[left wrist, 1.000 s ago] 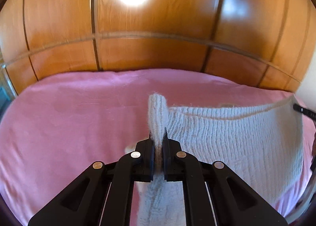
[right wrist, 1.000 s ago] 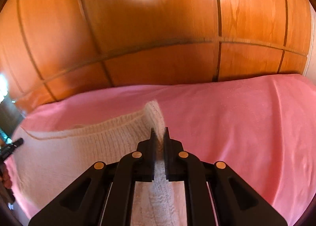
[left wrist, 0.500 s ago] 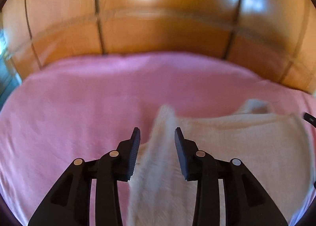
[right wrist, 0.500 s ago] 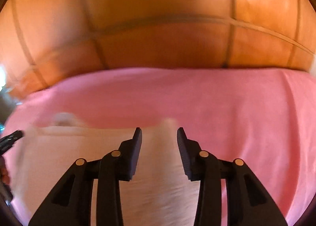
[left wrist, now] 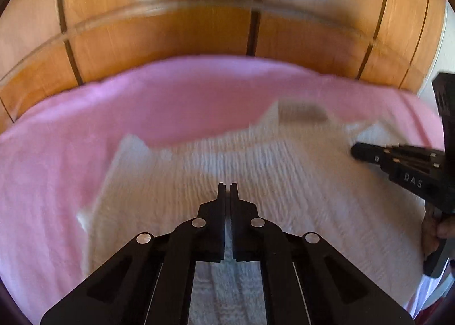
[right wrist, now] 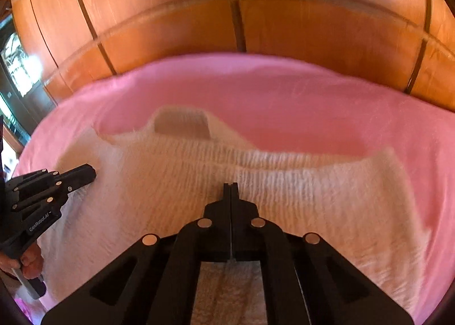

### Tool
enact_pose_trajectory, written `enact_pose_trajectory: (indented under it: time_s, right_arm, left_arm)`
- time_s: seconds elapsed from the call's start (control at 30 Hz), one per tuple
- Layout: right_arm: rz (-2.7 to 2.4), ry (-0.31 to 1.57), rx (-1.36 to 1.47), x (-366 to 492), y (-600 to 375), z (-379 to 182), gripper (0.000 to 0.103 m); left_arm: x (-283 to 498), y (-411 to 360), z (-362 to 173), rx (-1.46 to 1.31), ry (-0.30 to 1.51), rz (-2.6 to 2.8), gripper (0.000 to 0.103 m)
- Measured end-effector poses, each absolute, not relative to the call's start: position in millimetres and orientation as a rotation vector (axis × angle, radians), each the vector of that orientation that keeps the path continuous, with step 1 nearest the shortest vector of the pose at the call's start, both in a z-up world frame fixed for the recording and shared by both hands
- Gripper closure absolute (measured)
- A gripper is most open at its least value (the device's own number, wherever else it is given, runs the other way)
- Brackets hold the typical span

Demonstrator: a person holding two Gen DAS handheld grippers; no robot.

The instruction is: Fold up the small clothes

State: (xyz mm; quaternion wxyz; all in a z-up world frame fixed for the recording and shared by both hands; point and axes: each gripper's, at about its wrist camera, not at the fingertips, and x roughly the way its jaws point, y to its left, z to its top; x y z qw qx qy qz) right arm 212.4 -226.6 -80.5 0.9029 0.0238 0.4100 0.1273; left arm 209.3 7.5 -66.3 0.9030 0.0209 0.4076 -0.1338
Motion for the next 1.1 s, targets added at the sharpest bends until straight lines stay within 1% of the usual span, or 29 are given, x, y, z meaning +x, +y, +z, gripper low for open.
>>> enact_pose_trajectory:
  time_s: [0.07, 0.13, 0.2, 0.3, 0.33, 0.5, 0.57, 0.6, 0.63, 0.67, 0.7, 0.73, 0.77, 0.83, 0.9, 0.97, 1.0, 1.03, 1.1]
  right_arm:
    - [0.26, 0.79, 0.071, 207.9, -234.0, -65.0, 0.103]
    - [0.239, 0.771, 0.078, 211.8, -238.4, -61.3, 0.103]
    - [0.218, 0.79, 0.075, 216.5, -240.9, -70.1, 0.103]
    - [0.167, 0.854, 0.012, 232.8, -231.1, -102.5, 0.103]
    - [0.163, 0.848, 0.012, 234.0, -230.8, -107.0, 0.103]
    - [0.152, 0.85, 0.014, 234.5, -233.9, -106.9, 0.103]
    - [0.165, 0.845, 0.026, 228.7, -237.7, -101.6, 0.1]
    - [0.168, 0.839, 0.034, 226.2, -239.0, -98.9, 0.084]
    - [0.168, 0.823, 0.053, 218.2, -243.9, -92.5, 0.052]
    - [0.169, 0.803, 0.072, 209.5, -248.0, -86.4, 0.043]
    - [0.171, 0.785, 0.084, 201.2, -250.8, -81.7, 0.042]
    - [0.183, 0.777, 0.092, 190.7, -253.7, -77.1, 0.042]
    - [0.195, 0.777, 0.097, 181.4, -255.7, -74.7, 0.042]
    - [0.21, 0.775, 0.092, 159.0, -262.0, -72.3, 0.042]
    - [0.215, 0.803, 0.104, 139.9, -275.7, -77.8, 0.039]
    - [0.182, 0.837, 0.123, 127.9, -296.7, -85.9, 0.038]
    - [0.159, 0.846, 0.141, 123.5, -310.9, -92.7, 0.04]
    - [0.159, 0.844, 0.167, 121.3, -320.4, -95.3, 0.045]
    - [0.148, 0.831, 0.231, 117.2, -338.5, -95.8, 0.052]
  left_arm:
    - [216.3, 12.5, -59.5, 0.009, 0.815, -0.265, 0.102]
    - [223.4, 12.3, -59.0, -0.011, 0.811, -0.241, 0.102]
    - [234.8, 8.0, -67.4, -0.004, 0.825, -0.218, 0.102]
    - [253.7, -4.2, -101.7, 0.084, 0.905, -0.14, 0.103]
    - [256.0, -2.7, -107.0, 0.088, 0.908, -0.133, 0.103]
    - [256.8, -8.7, -104.7, 0.138, 0.903, -0.097, 0.103]
    - [250.8, -3.2, -98.4, 0.114, 0.909, -0.105, 0.103]
    - [247.0, 1.6, -94.7, 0.091, 0.913, -0.108, 0.103]
    - [240.7, 10.1, -88.7, 0.06, 0.911, -0.099, 0.103]
    - [233.1, 17.2, -83.8, 0.039, 0.905, -0.092, 0.092]
    - [221.9, 28.8, -76.6, 0.009, 0.892, -0.092, 0.083]
    - [215.2, 37.7, -72.6, -0.014, 0.878, -0.092, 0.067]
    - [205.7, 47.0, -67.6, -0.035, 0.86, -0.088, 0.057]
    - [178.8, 71.6, -56.5, -0.077, 0.821, -0.069, 0.056]
    - [156.3, 97.7, -53.0, -0.119, 0.81, -0.058, 0.056]
    - [139.8, 118.4, -59.0, -0.125, 0.831, -0.013, 0.056]
    - [134.9, 124.1, -63.6, -0.115, 0.849, 0.005, 0.056]
    - [127.1, 133.5, -74.6, -0.093, 0.886, 0.043, 0.057]
    - [119.8, 144.0, -93.3, -0.067, 0.956, 0.088, 0.066]
